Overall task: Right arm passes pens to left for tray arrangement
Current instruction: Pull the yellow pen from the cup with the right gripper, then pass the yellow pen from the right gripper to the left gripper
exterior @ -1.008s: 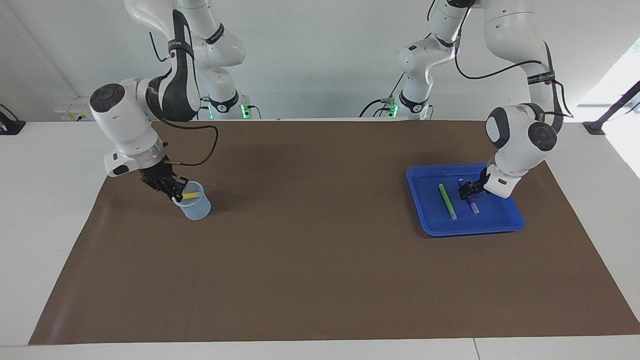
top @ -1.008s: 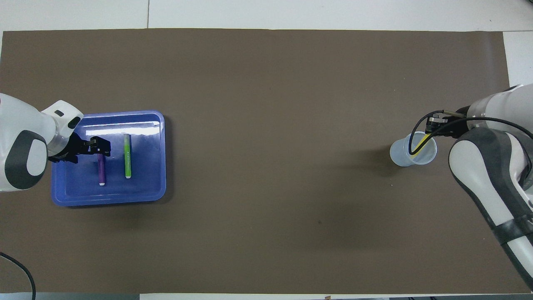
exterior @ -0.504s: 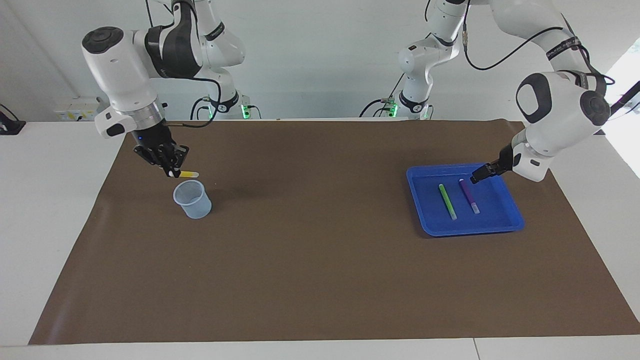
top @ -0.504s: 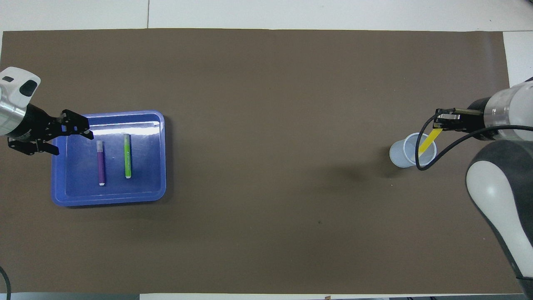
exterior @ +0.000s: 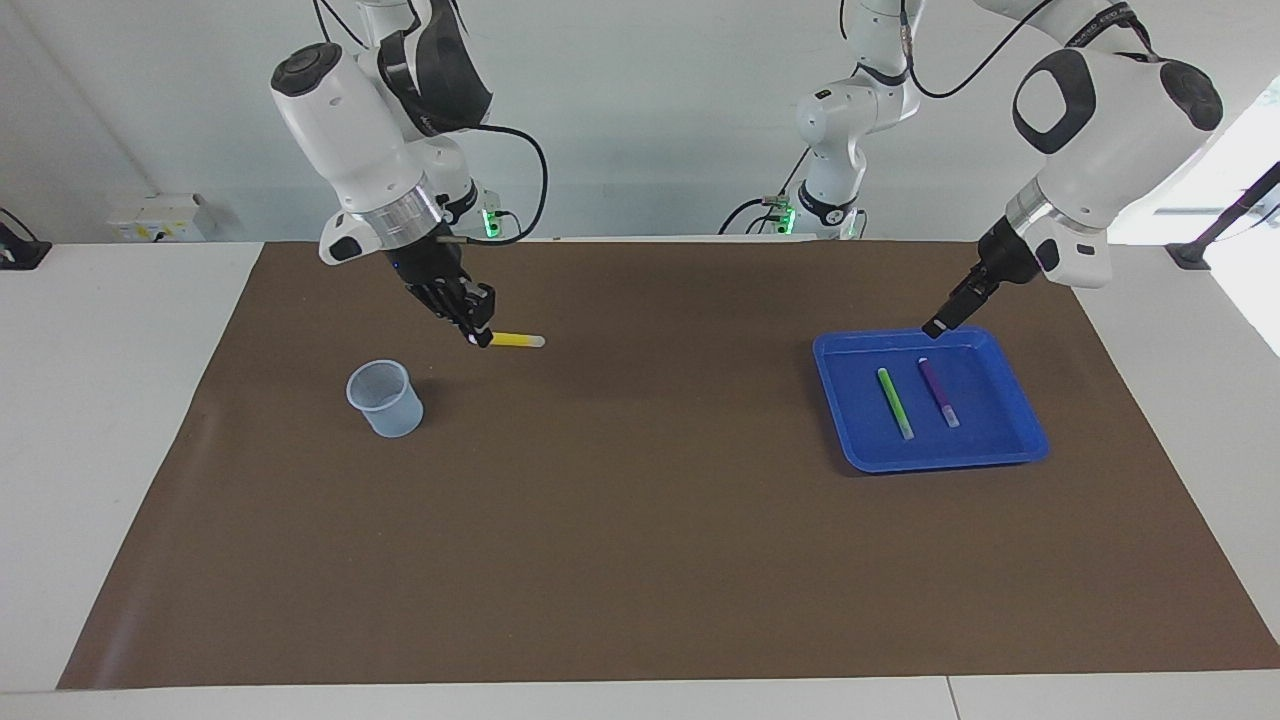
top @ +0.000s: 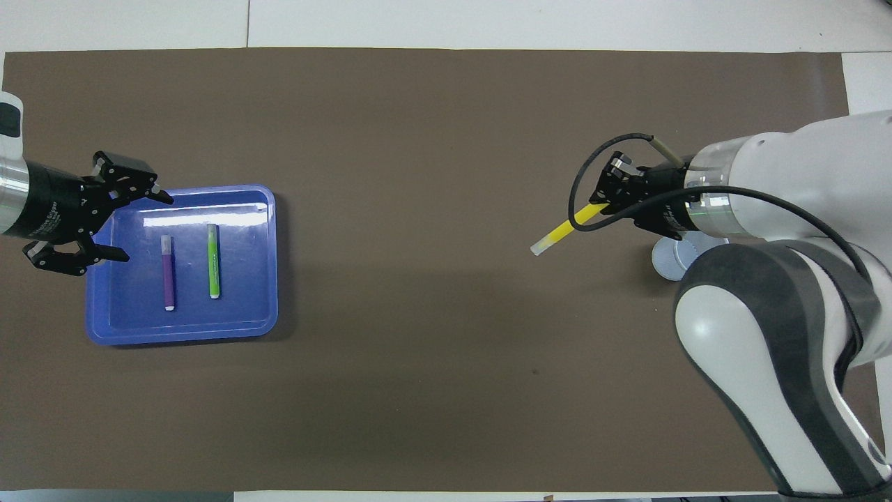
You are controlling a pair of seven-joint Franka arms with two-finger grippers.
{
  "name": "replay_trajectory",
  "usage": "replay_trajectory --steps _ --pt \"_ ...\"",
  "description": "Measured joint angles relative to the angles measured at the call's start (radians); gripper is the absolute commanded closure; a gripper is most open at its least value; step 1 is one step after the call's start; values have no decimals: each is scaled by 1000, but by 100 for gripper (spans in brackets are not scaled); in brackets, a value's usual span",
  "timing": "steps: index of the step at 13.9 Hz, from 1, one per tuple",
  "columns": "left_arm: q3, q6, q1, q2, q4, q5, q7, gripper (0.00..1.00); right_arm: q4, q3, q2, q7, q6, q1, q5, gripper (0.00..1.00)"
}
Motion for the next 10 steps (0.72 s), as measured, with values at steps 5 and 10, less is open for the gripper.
replay_trajectory --steps 5,10 --pt "0 156 -90 -138 -115 -53 -447 0 169 154 136 460 111 5 113 100" --pt "-1 181 -164 -182 -121 -53 -737 0 297 256 250 704 111 6 115 100"
